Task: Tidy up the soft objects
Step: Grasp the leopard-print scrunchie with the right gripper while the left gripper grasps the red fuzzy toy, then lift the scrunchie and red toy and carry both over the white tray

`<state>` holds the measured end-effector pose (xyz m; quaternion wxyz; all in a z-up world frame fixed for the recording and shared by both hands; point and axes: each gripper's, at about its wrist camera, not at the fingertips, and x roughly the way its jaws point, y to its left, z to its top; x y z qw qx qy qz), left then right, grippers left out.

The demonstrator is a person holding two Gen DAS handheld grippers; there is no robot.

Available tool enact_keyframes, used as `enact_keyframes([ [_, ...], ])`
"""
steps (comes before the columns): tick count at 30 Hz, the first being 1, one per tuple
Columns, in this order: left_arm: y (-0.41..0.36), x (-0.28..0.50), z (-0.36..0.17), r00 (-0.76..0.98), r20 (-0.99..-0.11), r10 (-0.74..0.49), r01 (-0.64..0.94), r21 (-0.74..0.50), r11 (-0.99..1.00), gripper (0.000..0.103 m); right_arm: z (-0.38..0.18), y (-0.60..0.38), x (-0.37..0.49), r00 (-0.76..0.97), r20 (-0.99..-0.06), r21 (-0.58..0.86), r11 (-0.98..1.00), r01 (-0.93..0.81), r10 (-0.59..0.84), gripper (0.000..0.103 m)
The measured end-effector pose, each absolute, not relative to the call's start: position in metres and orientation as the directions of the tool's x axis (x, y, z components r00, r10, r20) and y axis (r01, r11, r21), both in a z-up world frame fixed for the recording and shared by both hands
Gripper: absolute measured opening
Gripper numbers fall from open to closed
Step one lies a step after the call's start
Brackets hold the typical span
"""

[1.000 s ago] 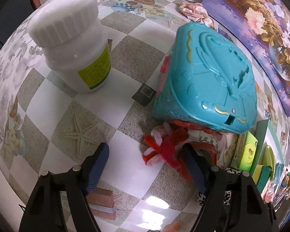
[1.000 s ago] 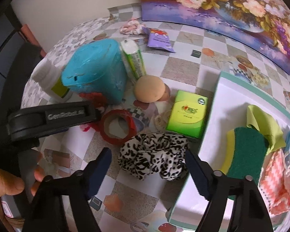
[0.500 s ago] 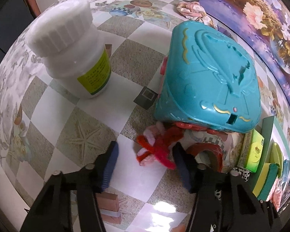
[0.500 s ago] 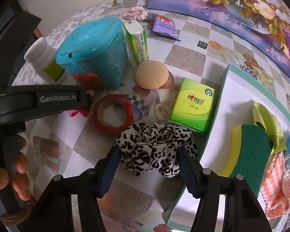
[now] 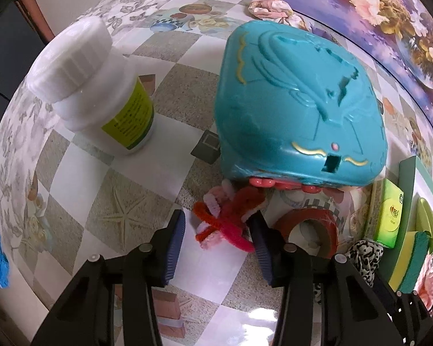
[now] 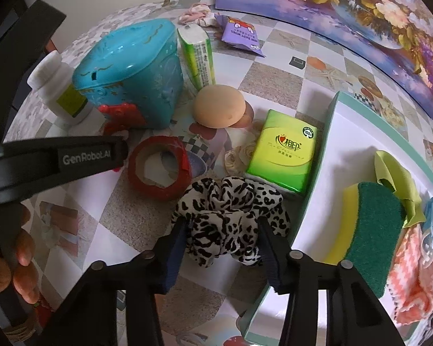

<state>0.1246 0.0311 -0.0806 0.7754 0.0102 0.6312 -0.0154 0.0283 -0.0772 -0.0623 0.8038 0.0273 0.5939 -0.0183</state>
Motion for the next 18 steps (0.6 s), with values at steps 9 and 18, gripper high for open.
enact_keyframes([
  [9,0.037,0.122,-0.073,0.209,-0.976,-0.067,0.022,-0.064,0.998,0.029,-0.052,-0.093,0.025,0.318,-0.948,0.062,0.993,0.099,0.027,0.029],
  [18,0.042,0.110,-0.056,0.218,-0.970,-0.106,0.016,-0.105,0.994,0.027,-0.023,-0.113,0.020,0.385,-0.921,0.126,0.983,0.135,0.065,0.029],
])
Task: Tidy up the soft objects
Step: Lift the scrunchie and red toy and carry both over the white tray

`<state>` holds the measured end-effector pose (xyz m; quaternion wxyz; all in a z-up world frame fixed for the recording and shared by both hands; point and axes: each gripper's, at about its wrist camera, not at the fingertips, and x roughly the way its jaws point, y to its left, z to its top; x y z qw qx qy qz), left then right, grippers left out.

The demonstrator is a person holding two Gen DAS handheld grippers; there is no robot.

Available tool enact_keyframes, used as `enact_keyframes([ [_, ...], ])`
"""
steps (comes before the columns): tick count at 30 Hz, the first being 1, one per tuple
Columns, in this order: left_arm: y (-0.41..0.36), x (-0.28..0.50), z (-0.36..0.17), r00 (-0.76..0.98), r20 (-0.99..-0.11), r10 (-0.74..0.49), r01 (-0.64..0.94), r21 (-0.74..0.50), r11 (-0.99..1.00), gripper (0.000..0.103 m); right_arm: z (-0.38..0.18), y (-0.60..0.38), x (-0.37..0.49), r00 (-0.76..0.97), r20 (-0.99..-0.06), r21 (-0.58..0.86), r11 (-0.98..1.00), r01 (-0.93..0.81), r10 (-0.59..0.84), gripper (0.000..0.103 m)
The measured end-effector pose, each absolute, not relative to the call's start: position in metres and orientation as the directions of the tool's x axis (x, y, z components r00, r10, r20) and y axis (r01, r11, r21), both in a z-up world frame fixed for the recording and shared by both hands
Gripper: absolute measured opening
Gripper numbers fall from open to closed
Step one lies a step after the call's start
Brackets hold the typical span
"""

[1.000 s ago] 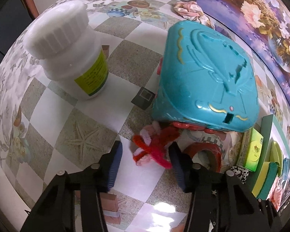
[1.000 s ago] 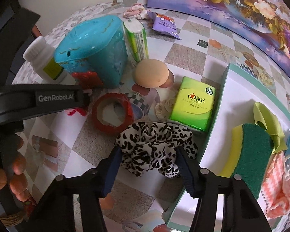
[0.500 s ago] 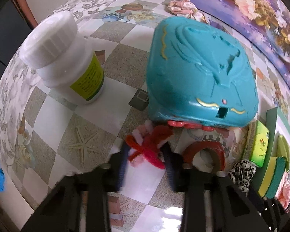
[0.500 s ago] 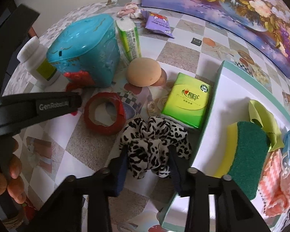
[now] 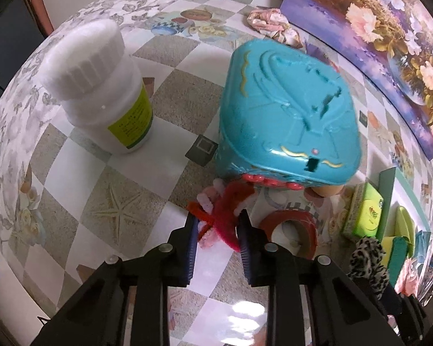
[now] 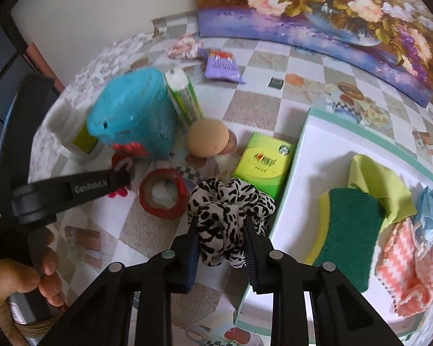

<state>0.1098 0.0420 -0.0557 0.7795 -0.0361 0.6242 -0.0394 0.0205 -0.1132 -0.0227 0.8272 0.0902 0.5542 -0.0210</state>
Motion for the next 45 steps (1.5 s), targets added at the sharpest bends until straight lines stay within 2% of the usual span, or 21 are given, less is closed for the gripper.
enact_keyframes([
  [10,0.039,0.091,-0.026,0.242,-0.954,-0.179,0.048,-0.172,0.984,0.027,0.014,-0.119,0.009,0.462,-0.886,0.134,0.977,0.163,0.044,0.029],
  [19,0.018,0.080,-0.005,0.295,-0.927,-0.231,0.137,-0.198,0.971,0.027,0.022,-0.150,-0.005,0.476,-0.879,0.115,0.962,0.248,-0.018,0.029],
  [32,-0.041,0.078,0.009,0.303,-0.907,-0.291,0.263,-0.214,0.941,0.027,0.019,-0.235,-0.026,0.473,-0.878,0.181,0.867,0.464,-0.069,0.029],
  [35,-0.057,0.076,0.008,0.295,-0.916,-0.272,0.287,-0.187,0.939,0.027,0.015,-0.255,-0.029,0.467,-0.881,0.207,0.830,0.517,-0.072,0.029],
  [40,-0.094,0.081,0.008,0.286,-0.924,-0.255,0.341,-0.151,0.928,0.027,0.009,-0.274,-0.030,0.440,-0.891,0.178,0.805,0.567,-0.114,0.029],
  [45,-0.133,0.086,0.002,0.278,-0.912,-0.302,0.411,-0.172,0.895,0.027,-0.001,-0.295,-0.032,0.424,-0.897,0.172,0.782,0.599,-0.128,0.029],
])
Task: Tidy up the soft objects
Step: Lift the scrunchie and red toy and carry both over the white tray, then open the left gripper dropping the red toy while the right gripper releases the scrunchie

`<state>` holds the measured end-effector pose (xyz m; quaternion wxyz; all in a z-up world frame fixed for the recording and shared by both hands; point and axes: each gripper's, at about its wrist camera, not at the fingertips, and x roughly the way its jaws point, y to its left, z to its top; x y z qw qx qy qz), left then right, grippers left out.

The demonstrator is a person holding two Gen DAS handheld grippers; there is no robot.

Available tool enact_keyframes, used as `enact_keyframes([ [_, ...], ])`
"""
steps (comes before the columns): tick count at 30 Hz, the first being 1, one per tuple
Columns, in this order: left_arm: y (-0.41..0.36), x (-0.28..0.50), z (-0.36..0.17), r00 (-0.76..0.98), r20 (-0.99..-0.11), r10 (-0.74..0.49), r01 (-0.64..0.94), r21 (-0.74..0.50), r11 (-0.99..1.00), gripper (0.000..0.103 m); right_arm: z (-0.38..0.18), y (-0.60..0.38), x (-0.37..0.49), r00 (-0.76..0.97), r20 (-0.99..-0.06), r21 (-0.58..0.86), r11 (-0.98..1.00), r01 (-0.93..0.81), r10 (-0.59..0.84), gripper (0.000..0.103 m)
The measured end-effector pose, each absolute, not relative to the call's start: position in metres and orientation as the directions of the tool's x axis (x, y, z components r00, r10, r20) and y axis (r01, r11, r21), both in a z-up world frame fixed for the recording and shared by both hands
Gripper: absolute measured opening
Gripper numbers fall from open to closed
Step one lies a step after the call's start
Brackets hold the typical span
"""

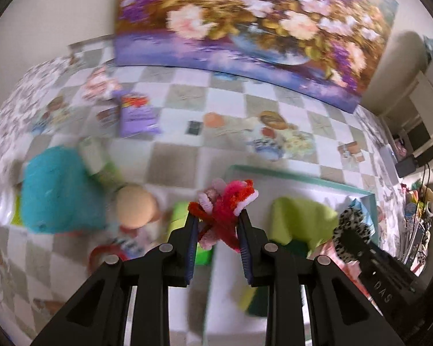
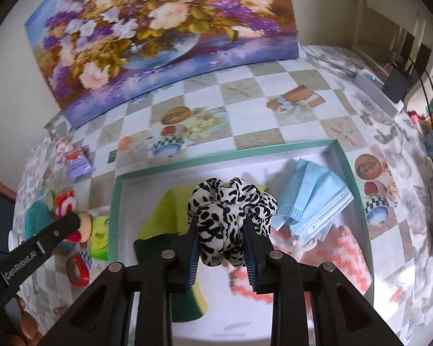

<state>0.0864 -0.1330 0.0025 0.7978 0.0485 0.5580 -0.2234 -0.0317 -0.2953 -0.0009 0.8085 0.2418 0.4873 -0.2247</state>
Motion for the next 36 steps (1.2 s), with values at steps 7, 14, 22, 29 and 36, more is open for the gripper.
enact_keyframes([
  [7,-0.164,0.092,-0.021,0.255,-0.903,-0.346,0.460,-0.201,0.865,0.027,-0.018,-0.313,-0.035,0.407,-0.906,0.176,0.767,0.617,-0.120,0.029],
  [14,-0.180,0.085,-0.029,0.234,-0.900,-0.369,0.495,-0.216,0.841,0.028,-0.019,-0.317,-0.038,0.394,-0.911,0.164,0.769,0.618,-0.122,0.029],
  [22,-0.176,0.084,-0.015,0.209,-0.900,-0.381,0.478,-0.246,0.843,0.060,-0.007,-0.313,-0.040,0.393,-0.911,0.156,0.776,0.612,-0.126,0.047],
  [29,-0.159,0.092,-0.010,0.207,-0.936,-0.285,0.399,-0.185,0.898,0.066,0.003,-0.315,-0.044,0.379,-0.915,0.141,0.768,0.625,-0.141,0.064],
  [36,-0.142,0.098,-0.010,0.268,-0.942,-0.201,0.331,-0.106,0.938,0.095,0.007,-0.310,-0.041,0.341,-0.918,0.053,0.787,0.615,-0.205,0.103],
])
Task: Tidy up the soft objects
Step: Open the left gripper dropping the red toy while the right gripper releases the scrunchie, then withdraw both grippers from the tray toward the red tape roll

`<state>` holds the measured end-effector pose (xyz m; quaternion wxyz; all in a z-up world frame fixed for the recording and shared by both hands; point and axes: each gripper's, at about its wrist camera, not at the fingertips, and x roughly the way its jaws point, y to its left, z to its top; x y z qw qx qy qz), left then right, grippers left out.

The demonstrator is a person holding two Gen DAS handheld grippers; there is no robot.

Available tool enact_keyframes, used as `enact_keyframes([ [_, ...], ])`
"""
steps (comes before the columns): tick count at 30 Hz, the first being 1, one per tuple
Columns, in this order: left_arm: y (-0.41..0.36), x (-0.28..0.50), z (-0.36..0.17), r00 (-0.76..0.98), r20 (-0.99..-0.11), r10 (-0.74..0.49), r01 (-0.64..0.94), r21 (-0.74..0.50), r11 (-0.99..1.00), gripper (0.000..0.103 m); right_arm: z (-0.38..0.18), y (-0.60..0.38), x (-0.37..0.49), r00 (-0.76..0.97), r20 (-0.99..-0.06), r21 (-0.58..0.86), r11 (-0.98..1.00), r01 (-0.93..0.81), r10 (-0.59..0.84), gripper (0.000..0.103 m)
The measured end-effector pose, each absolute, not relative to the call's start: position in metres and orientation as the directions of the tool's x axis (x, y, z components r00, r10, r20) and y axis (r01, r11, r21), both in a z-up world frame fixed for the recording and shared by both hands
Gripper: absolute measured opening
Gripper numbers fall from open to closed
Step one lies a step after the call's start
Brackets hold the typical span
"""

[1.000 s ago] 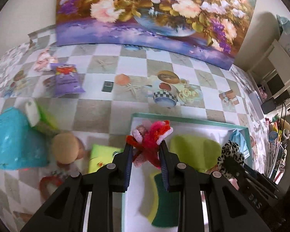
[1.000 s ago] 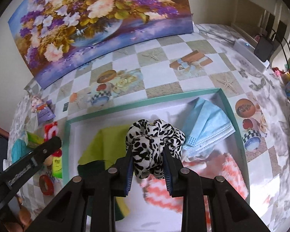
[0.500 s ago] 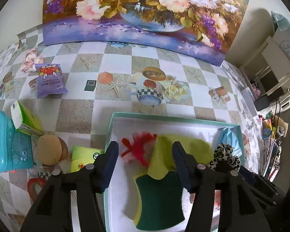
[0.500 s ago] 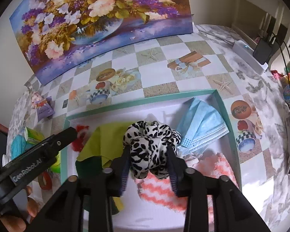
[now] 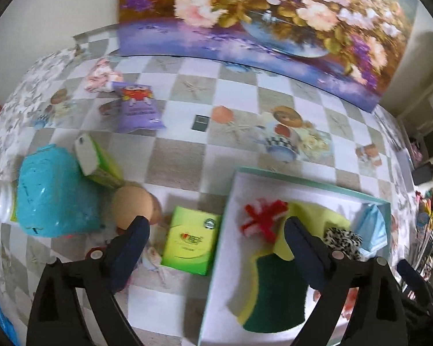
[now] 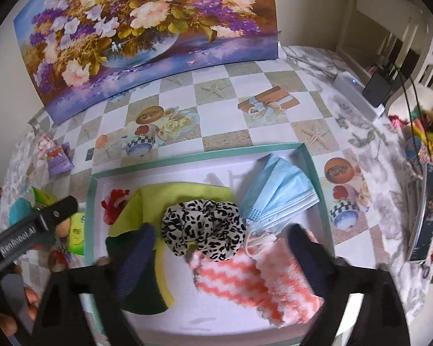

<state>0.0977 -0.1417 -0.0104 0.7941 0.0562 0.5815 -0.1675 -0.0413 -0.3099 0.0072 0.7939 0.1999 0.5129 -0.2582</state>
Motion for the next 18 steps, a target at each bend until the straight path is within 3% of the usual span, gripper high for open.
enact_keyframes([
  [18,-0.126,0.098,-0.012,0.229,-0.957,-0.176,0.333,-0.093,0.938,0.095,0.008,-0.303,-0.042,0.288,-0.937,0.020,0.794,0.607,-0.197,0.103],
])
